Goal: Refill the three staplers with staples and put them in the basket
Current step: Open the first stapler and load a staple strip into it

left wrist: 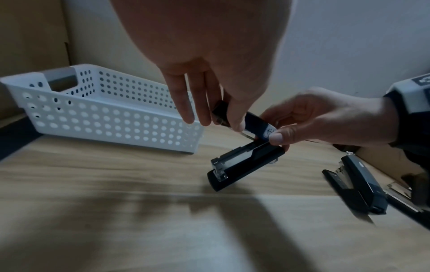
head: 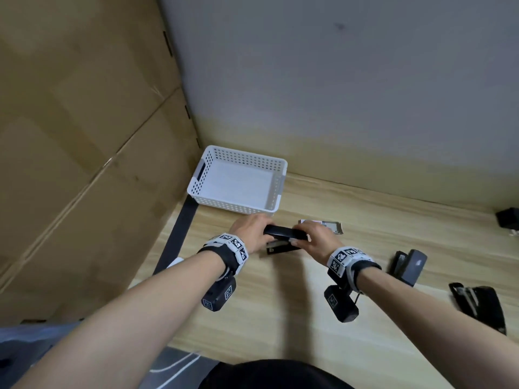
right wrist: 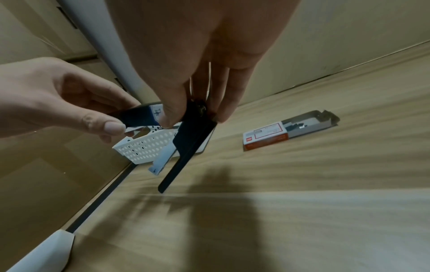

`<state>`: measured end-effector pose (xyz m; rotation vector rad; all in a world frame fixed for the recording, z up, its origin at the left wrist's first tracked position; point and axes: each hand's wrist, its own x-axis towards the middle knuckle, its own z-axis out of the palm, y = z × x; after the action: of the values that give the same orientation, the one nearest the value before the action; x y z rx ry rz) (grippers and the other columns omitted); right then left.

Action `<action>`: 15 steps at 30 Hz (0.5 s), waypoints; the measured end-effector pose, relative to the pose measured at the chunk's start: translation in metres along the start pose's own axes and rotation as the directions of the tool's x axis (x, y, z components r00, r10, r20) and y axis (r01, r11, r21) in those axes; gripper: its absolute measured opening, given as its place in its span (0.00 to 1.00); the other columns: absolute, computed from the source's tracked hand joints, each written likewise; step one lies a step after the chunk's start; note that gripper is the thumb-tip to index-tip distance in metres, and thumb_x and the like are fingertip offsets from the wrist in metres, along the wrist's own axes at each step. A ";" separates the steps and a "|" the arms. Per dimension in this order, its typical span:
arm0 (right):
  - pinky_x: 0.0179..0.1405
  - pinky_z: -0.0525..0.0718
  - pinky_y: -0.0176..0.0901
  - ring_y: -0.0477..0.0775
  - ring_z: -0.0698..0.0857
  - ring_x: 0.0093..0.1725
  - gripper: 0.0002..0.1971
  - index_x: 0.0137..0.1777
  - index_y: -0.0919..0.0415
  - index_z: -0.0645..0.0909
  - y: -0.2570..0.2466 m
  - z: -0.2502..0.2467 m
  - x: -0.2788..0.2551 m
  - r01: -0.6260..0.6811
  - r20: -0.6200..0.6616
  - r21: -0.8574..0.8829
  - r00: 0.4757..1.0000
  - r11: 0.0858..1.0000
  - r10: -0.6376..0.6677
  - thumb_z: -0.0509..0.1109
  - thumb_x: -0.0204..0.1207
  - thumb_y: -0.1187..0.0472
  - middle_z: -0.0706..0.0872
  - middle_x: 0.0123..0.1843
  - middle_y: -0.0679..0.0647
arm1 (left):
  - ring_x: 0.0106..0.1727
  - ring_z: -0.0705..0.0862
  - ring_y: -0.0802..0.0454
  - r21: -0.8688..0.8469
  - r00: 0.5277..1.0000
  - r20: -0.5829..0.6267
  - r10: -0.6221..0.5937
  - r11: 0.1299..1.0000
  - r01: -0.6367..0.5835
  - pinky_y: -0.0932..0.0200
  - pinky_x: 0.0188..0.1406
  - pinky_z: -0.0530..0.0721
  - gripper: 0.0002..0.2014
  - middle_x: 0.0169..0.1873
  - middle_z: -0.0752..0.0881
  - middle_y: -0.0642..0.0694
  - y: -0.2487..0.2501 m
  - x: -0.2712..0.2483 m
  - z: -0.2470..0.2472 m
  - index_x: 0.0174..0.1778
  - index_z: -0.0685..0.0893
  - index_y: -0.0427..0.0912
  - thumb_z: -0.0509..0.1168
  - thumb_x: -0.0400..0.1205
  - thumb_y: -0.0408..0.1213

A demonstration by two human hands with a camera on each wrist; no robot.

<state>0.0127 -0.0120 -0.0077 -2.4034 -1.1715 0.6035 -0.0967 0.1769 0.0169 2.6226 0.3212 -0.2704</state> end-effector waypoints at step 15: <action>0.55 0.79 0.48 0.59 0.82 0.54 0.17 0.59 0.55 0.86 0.013 0.099 -0.047 -0.146 0.128 0.132 0.983 0.980 0.129 0.78 0.69 0.60 0.85 0.53 0.55 | 0.53 0.82 0.47 0.008 0.980 0.159 -0.123 0.992 0.123 0.56 0.42 0.73 0.10 0.50 0.84 0.52 -0.019 -0.045 0.099 0.50 0.81 0.52 0.72 0.74 0.43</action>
<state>-0.0582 -0.0413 -0.0865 -2.3684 -0.9778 0.8543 -0.1581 0.1372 -0.0664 2.5631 0.4285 -0.5186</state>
